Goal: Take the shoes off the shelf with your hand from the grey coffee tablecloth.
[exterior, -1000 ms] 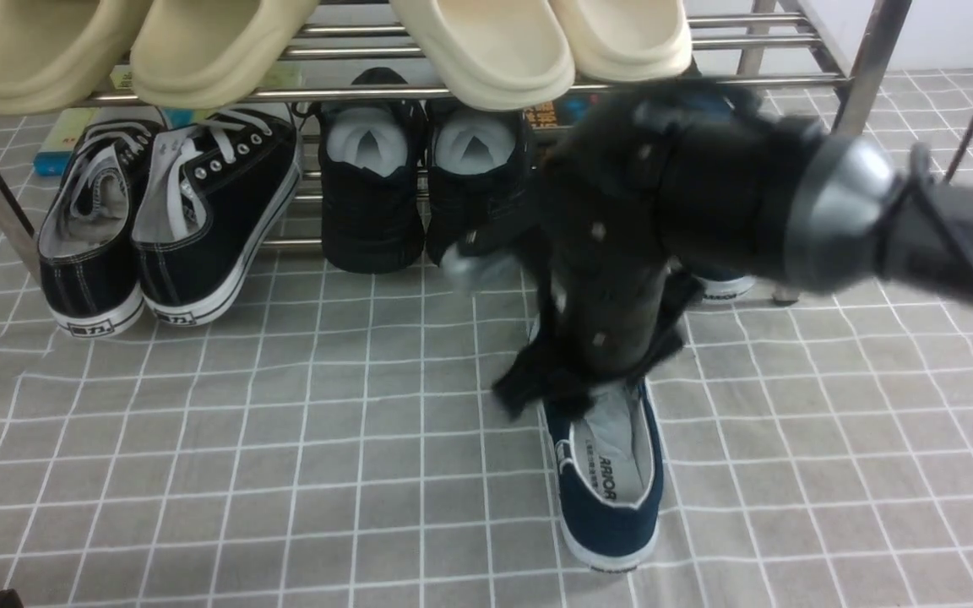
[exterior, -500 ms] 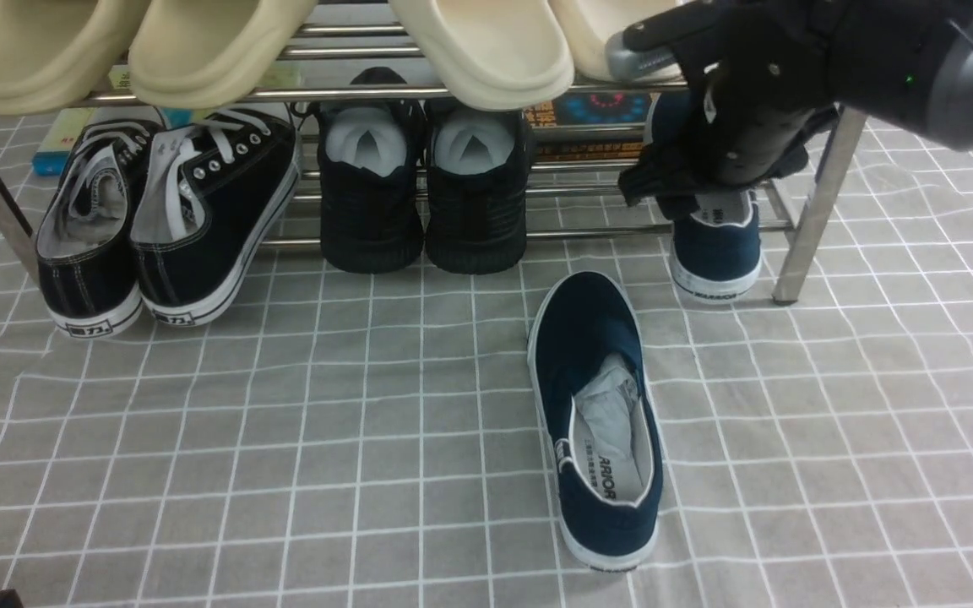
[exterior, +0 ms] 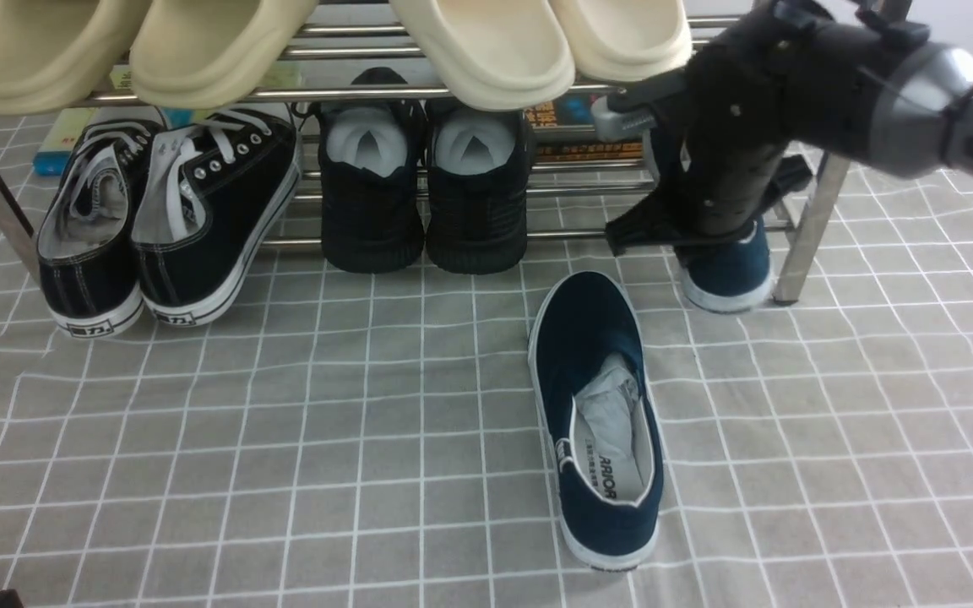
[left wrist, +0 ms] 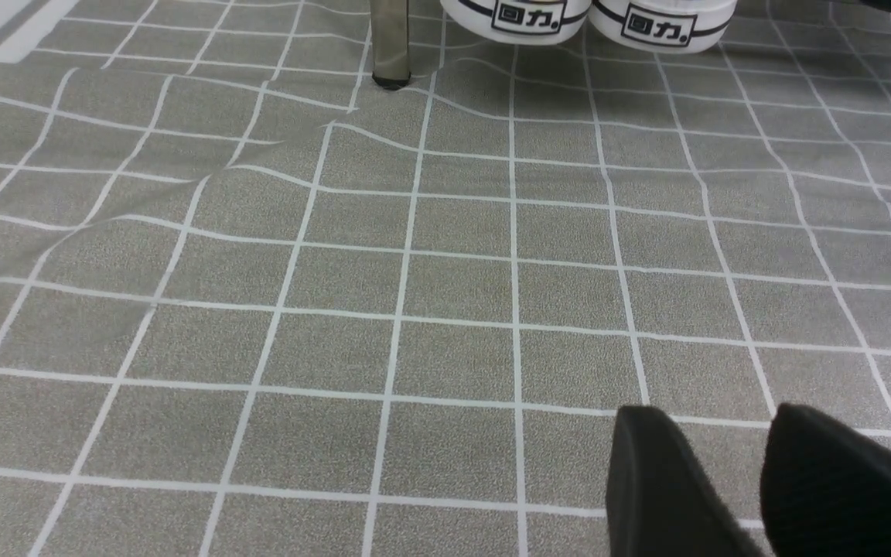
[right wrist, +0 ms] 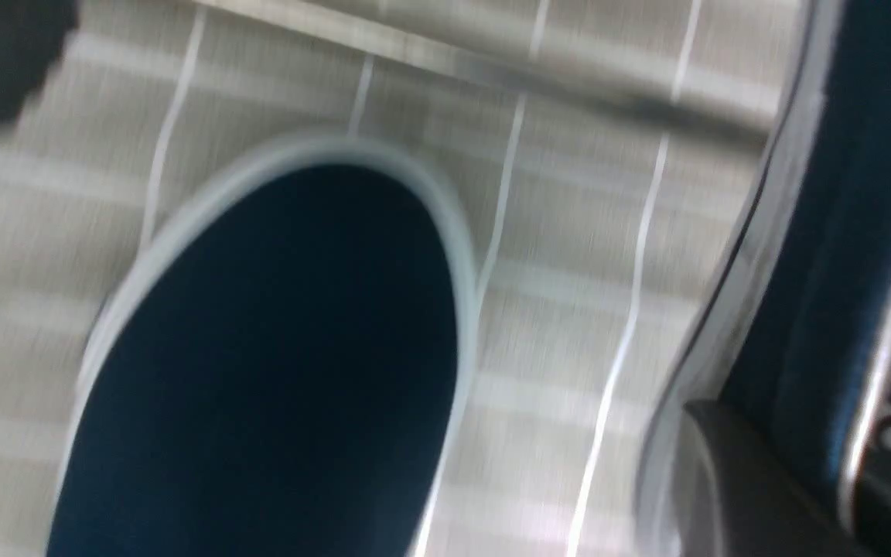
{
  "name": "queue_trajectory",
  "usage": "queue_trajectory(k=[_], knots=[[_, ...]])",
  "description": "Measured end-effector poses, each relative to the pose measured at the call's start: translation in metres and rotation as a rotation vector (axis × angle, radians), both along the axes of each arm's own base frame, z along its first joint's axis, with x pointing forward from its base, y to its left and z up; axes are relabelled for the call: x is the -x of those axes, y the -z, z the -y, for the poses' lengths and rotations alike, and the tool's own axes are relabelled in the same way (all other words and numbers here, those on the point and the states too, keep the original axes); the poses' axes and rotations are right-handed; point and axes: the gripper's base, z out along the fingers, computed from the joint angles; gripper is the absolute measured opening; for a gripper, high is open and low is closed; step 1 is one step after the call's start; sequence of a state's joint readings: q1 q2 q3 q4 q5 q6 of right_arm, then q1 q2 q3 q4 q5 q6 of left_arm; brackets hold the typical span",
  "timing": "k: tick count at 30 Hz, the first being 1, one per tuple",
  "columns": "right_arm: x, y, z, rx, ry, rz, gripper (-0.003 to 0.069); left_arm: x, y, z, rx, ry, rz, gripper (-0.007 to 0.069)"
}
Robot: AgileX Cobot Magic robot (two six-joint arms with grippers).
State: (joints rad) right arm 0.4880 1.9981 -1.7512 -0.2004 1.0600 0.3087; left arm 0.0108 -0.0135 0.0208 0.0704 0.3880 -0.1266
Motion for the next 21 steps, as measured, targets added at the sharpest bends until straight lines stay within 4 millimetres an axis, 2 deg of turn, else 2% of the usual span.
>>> queue_trajectory(k=[3,6,9,12,17,18,21], knots=[[0.028,-0.023,-0.002,-0.045,-0.028,-0.134,0.002,0.0,0.0,0.0,0.0,0.0,0.0,0.024],[0.044,-0.03,-0.007,-0.095,-0.059,-0.187,0.002,0.0,0.0,0.0,0.0,0.0,0.0,0.024],[0.053,-0.017,-0.012,-0.086,-0.09,-0.219,0.002,0.0,0.0,0.0,0.0,0.0,0.0,0.024],[0.062,0.006,-0.017,-0.058,-0.114,-0.24,0.002,0.0,0.0,0.0,0.0,0.0,0.0,0.024],[0.071,0.031,-0.016,-0.034,-0.12,-0.281,0.002,0.0,0.0,0.0,0.0,0.0,0.0,0.024],[0.075,0.041,-0.014,-0.022,-0.118,-0.301,0.002,0.0,0.0,0.0,0.0,0.0,0.0,0.024],[0.081,0.051,-0.011,-0.021,-0.113,-0.328,0.002,0.0,0.0,0.0,0.0,0.0,0.0,0.024]])
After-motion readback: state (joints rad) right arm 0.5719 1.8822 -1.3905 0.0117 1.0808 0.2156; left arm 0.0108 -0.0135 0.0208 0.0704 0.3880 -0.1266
